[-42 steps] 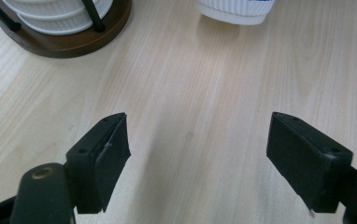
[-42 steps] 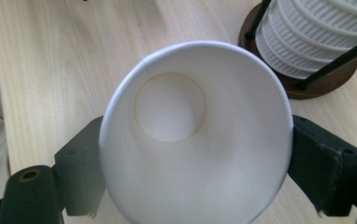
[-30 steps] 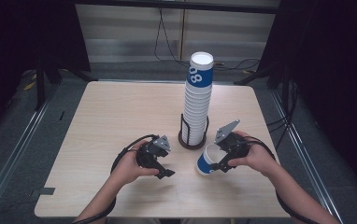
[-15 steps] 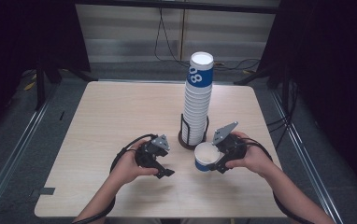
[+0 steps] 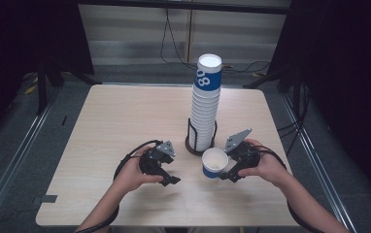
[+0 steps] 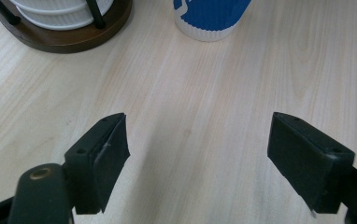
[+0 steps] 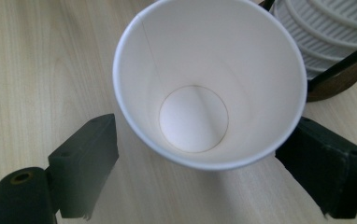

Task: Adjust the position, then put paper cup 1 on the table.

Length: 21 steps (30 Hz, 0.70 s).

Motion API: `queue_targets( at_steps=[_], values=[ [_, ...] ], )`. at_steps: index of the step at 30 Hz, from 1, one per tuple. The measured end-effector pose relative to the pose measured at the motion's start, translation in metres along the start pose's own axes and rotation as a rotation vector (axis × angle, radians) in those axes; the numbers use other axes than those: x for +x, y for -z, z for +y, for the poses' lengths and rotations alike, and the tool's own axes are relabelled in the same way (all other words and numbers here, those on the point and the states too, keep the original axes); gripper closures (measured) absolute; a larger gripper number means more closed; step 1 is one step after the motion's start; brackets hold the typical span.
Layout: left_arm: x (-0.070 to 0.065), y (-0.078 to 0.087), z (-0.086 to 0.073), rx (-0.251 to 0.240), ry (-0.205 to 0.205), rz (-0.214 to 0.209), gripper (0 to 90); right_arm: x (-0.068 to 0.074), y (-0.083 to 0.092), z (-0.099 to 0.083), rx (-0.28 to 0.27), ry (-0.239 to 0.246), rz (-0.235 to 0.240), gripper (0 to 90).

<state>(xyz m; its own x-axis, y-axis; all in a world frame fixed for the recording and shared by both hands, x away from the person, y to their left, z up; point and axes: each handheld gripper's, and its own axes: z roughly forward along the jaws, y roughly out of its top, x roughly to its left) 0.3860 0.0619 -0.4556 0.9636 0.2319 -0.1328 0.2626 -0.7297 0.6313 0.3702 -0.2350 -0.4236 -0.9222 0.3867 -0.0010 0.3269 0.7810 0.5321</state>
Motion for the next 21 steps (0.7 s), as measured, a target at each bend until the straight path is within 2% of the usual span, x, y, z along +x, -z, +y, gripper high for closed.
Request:
queue_targets(
  at_steps=[6, 11, 15, 16, 21],
  values=[
    [0.001, 0.003, 0.001, -0.001, 0.013, -0.002, 20.1, 0.000, 0.007, -0.007, 0.008, -0.031, 0.001, 12.5],
    [0.002, 0.007, 0.006, 0.002, 0.019, -0.002, 19.6, -0.002, 0.019, -0.009, -0.005, -0.048, 0.006, 12.4],
    [0.003, 0.016, 0.016, 0.016, 0.026, -0.006, 19.5, -0.003, 0.029, -0.006, -0.019, -0.069, -0.004, 12.6],
    [0.004, 0.017, 0.018, 0.011, 0.042, -0.006, 19.3, -0.005, 0.032, -0.006, -0.028, -0.080, -0.004, 12.5],
    [0.010, 0.029, 0.029, 0.028, 0.038, 0.003, 19.0, -0.011, 0.043, -0.001, -0.046, -0.115, -0.003, 12.7]
  ],
)
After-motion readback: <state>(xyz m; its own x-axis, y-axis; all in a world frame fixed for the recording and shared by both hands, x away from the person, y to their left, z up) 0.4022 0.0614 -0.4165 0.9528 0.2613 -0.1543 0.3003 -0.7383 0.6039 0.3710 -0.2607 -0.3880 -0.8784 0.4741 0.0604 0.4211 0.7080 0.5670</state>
